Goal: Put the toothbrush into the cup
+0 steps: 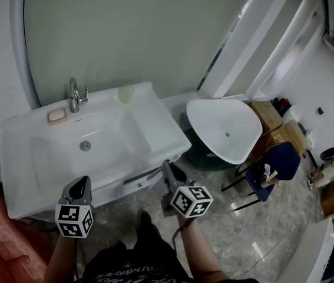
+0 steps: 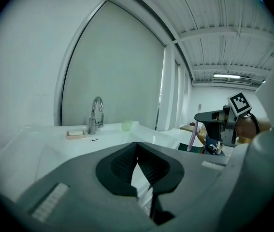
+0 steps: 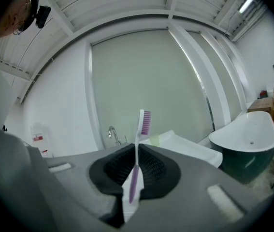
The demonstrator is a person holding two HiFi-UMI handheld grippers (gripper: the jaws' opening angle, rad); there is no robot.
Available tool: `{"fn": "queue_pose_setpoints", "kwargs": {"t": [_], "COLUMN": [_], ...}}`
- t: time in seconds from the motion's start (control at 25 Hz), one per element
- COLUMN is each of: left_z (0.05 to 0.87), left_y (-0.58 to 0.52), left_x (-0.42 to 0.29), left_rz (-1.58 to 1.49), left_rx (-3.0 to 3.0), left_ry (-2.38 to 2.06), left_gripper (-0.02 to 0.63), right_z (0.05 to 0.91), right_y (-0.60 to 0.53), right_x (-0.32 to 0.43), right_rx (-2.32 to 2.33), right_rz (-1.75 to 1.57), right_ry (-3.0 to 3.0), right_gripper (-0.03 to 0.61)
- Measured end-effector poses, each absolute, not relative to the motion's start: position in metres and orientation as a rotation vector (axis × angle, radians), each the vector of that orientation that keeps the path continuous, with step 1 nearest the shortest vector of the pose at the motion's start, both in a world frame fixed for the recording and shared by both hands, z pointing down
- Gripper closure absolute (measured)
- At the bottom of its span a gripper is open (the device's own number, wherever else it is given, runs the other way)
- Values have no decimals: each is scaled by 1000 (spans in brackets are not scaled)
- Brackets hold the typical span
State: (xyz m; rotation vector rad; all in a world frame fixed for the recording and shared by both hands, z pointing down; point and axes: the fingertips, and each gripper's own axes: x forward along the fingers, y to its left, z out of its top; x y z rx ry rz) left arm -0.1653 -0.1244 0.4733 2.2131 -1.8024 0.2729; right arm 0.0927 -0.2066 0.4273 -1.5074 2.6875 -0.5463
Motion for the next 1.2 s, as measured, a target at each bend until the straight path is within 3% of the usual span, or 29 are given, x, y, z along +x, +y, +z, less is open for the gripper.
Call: {"fn": "queue_pose_setpoints", "kwargs": {"t": [1.2], "left_z": [431], "left_y": [-387], "left_x": [-168], "left_rz": [307], "left_rx": [1965], "left_ry": [-2209], "left_gripper": [604], "right_z": [395], "right_y": [-578], "right_x": [3], "right_rx": [-978], "right_rz": [-458], "right_ry": [2913], "right_gripper": [555]}}
